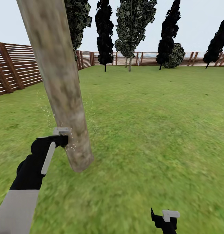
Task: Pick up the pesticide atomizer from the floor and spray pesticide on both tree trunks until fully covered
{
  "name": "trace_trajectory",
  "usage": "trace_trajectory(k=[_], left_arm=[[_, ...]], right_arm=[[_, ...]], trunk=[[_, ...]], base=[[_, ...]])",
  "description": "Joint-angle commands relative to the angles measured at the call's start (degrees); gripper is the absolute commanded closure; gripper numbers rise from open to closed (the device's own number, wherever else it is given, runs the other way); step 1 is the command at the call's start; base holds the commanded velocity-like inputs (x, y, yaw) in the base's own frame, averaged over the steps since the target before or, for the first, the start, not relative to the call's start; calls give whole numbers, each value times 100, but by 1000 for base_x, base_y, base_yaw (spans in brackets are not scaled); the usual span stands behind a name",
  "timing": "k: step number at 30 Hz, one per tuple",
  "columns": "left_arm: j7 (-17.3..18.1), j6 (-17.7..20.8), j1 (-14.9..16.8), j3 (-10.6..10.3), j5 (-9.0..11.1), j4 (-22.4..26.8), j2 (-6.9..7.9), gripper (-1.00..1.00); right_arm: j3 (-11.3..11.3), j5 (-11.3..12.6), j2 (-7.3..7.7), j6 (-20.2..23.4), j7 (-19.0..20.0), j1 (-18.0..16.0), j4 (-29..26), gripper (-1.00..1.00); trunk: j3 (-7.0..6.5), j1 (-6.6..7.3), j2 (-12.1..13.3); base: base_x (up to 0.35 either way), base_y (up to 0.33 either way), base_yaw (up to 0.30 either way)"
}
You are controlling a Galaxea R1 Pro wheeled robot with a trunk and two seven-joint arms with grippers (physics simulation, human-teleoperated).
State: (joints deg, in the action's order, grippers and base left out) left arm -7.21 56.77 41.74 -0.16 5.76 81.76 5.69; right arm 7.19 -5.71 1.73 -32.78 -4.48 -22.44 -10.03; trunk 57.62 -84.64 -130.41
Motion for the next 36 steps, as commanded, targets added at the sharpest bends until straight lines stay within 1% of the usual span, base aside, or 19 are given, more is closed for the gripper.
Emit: trace_trajectory(k=[1,7,8,10,11,12,13,15,16,19,20,24,28,31,32,34,36], left_arm=[[0,5,1,15,13,57,12,100],[-8,29,21,-44,14,157,-100,100],[-9,66,119,-45,8,177,-243,100],[-9,100,193,-49,-18,181,-378,100],[-9,109,215,-47,-26,182,-400,100],[-9,116,218,-42,-25,182,-384,100],[-9,122,226,2,-39,182,-321,100],[-9,125,236,14,-7,182,-189,100],[-9,130,304,-15,3,200,-215,100],[-9,155,473,-56,-17,215,-408,100],[-9,162,484,-55,-27,219,-424,100],[-11,167,436,-58,-49,223,-339,100],[-10,167,446,-72,-42,266,-422,100],[-15,168,500,-57,-52,307,-402,100],[-17,168,506,-37,-61,332,-367,100],[-17,170,510,139,-57,349,-239,100],[-18,168,469,154,-54,391,-208,100]], right_arm=[[1,0,-1,0,0,0,1,-100],[0,0,1,0,-3,-1,-1,-100],[1,0,-3,0,-2,-4,1,-100],[1,0,-1,0,-1,-2,-2,-100],[1,0,0,0,0,-4,0,-100],[1,0,0,0,0,-4,0,-100],[1,0,-1,0,-1,0,1,-100],[1,0,2,0,0,-2,1,-100],[1,0,3,0,-1,-1,1,-100],[1,0,10,0,0,-1,1,-100],[1,0,13,0,0,0,0,-100],[1,0,13,0,0,-2,1,-100],[1,0,12,0,0,-2,1,-100],[1,0,12,0,0,-1,1,-100],[1,0,12,0,0,-1,1,-100],[1,0,12,0,0,0,1,-100],[1,0,12,0,0,0,1,-100]], trunk=[[0,0,0],[0,0,0],[0,0,0],[0,0,0],[0,0,0],[0,0,0],[0,0,0],[0,0,0],[0,0,0],[0,0,0],[0,0,0],[0,0,0],[0,0,0],[0,0,0],[0,0,0],[0,0,0],[0,0,0]], base=[[1,0,0],[-75,0,0],[-3,0,0],[-1,0,0],[0,0,0],[0,0,0],[0,0,0],[0,0,0],[0,0,0],[0,0,0],[0,0,0],[-112,0,0],[-27,0,0],[0,0,0],[0,0,0],[0,0,0],[-80,0,0]])
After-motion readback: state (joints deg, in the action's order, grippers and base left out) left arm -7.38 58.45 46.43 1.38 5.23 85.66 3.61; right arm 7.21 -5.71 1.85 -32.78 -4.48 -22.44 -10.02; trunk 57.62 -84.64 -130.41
